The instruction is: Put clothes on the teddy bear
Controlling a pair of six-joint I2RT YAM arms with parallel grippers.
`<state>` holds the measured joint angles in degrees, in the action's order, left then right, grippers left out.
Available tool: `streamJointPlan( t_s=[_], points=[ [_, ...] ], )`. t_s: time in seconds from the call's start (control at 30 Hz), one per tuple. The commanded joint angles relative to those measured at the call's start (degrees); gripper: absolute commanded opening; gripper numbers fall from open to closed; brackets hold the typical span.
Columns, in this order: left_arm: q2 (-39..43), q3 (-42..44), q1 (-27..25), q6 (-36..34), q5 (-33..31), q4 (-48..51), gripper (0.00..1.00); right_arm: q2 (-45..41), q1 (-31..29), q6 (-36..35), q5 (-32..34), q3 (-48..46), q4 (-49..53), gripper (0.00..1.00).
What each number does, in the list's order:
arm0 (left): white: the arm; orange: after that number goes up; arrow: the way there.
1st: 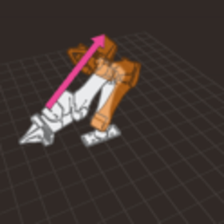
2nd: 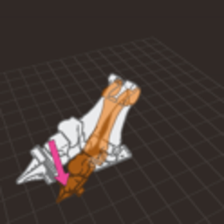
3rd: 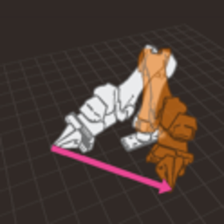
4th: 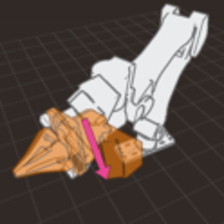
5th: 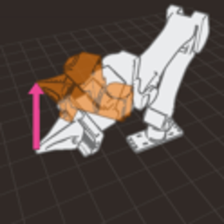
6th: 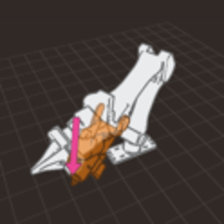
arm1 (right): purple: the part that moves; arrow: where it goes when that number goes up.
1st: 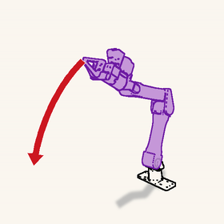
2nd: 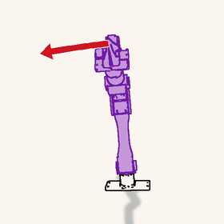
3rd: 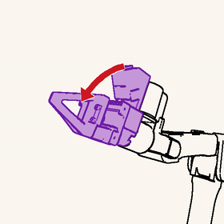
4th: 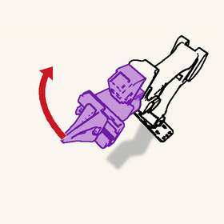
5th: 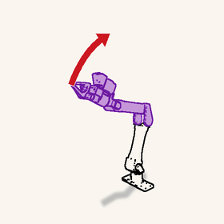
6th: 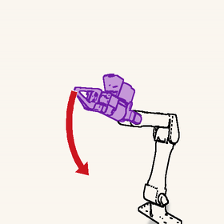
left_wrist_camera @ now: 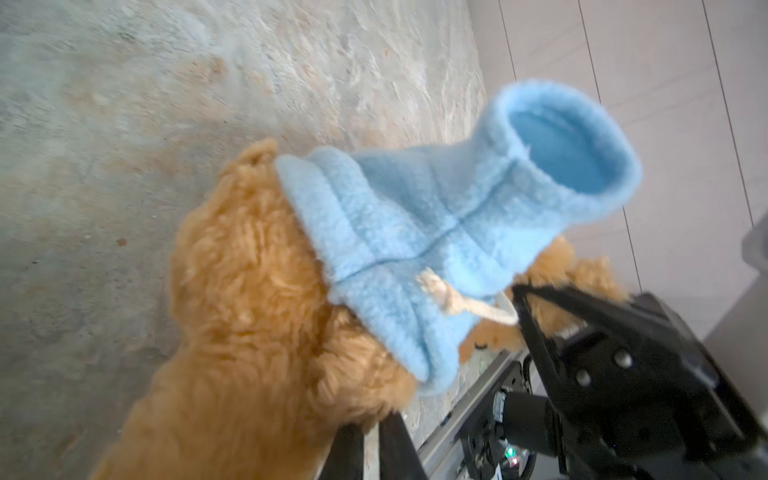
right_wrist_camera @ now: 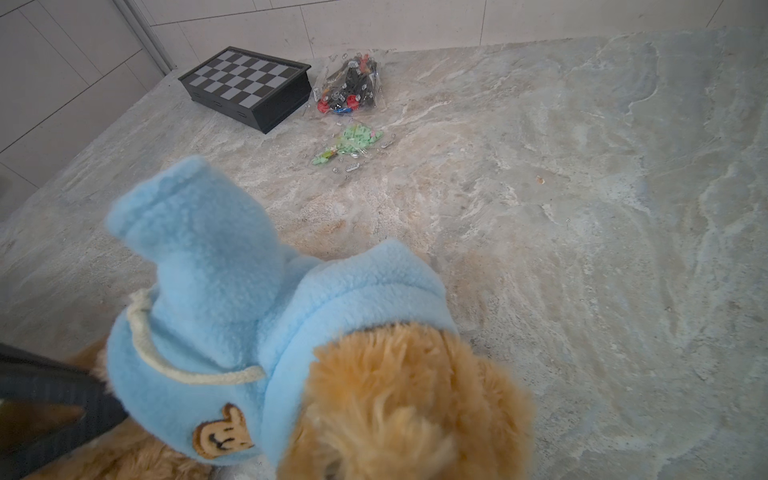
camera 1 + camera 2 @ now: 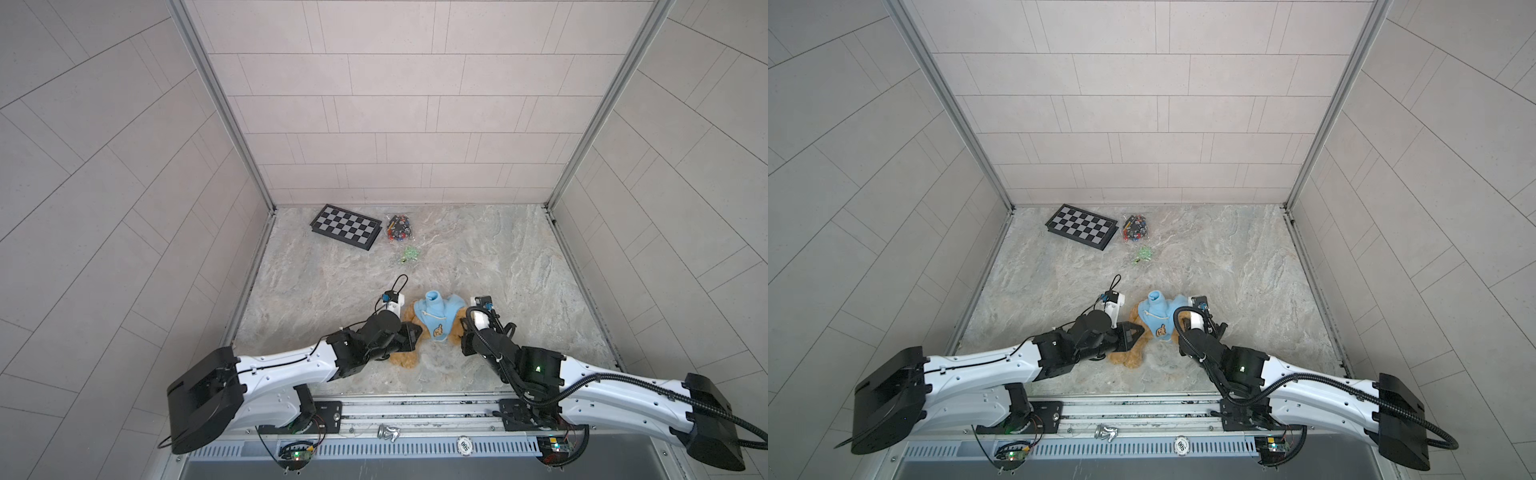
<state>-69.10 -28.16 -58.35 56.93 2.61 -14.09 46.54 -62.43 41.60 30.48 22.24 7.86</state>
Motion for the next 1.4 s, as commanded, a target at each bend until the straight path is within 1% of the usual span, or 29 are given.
streamJointPlan(
  t_s=[0.0, 0.1, 0.2, 0.3, 0.43, 0.53, 0.67, 0.83, 0.97, 1.1, 1.2, 1.3, 1.33, 1.37],
  points=[
    [-2.64, -0.70, 2.43, -1.53, 0.76, -4.81, 0.19, 0.03, 0.21, 0.51, -1.08, -0.43, -0.35, 0.00],
    [-5.56, -1.51, 3.59, -2.39, 1.98, -7.72, 0.24, 0.64, 0.71, -0.15, -2.87, -0.61, -1.44, 0.00],
    [-9.49, -3.01, 3.59, -2.69, 4.01, -11.29, 0.24, 1.52, 1.33, -0.48, -4.80, -0.86, -2.71, 0.00],
    [-13.20, -3.46, 3.59, -1.68, 6.09, -18.26, 0.24, 2.36, 1.61, -0.56, -6.42, -1.14, -4.13, 0.00],
    [-18.03, -5.53, 3.59, -1.82, 9.04, -23.25, 0.31, 2.44, 1.87, -0.60, -7.37, -1.50, -5.02, 0.00],
    [-21.59, -6.80, 3.59, -1.36, 11.80, -27.13, 0.33, 2.28, 2.22, -0.66, -7.99, -1.76, -5.21, 0.00],
    [-25.66, -8.70, 3.56, -0.15, 15.14, -30.21, 0.36, 2.63, 2.41, -0.24, -8.70, -2.50, -6.35, 0.00],
    [-28.81, -11.69, 3.24, -0.04, 16.99, -29.58, 0.37, 3.38, 2.66, -0.15, -9.45, -2.82, -7.53, 0.00],
    [-31.25, -14.73, 2.47, -0.50, 19.78, -29.07, 0.40, 3.49, 2.76, 0.27, -9.94, -3.16, -8.01, 0.00],
    [-32.31, -14.59, 2.45, 0.45, 20.73, -31.04, 0.34, 2.77, 2.93, 0.34, -9.87, -3.42, -7.78, 0.00],
    [-32.87, -14.40, 2.36, 0.91, 21.59, -31.27, 0.27, 2.20, 3.11, 0.39, -9.85, -3.60, -7.39, 0.00],
    [-32.16, -13.59, 2.49, 0.92, 20.84, -30.74, 0.09, 1.98, 3.28, 0.40, -9.77, -3.62, -7.33, 0.00],
    [-31.78, -13.27, 2.54, 0.78, 20.55, -30.39, 0.06, 2.02, 3.28, 0.38, -9.79, -3.61, -7.24, 0.00],
    [-31.14, -12.78, 2.54, 0.78, 20.23, -30.30, 0.04, 1.94, 3.28, 0.52, -9.65, -3.67, -7.08, 0.00]
  ],
)
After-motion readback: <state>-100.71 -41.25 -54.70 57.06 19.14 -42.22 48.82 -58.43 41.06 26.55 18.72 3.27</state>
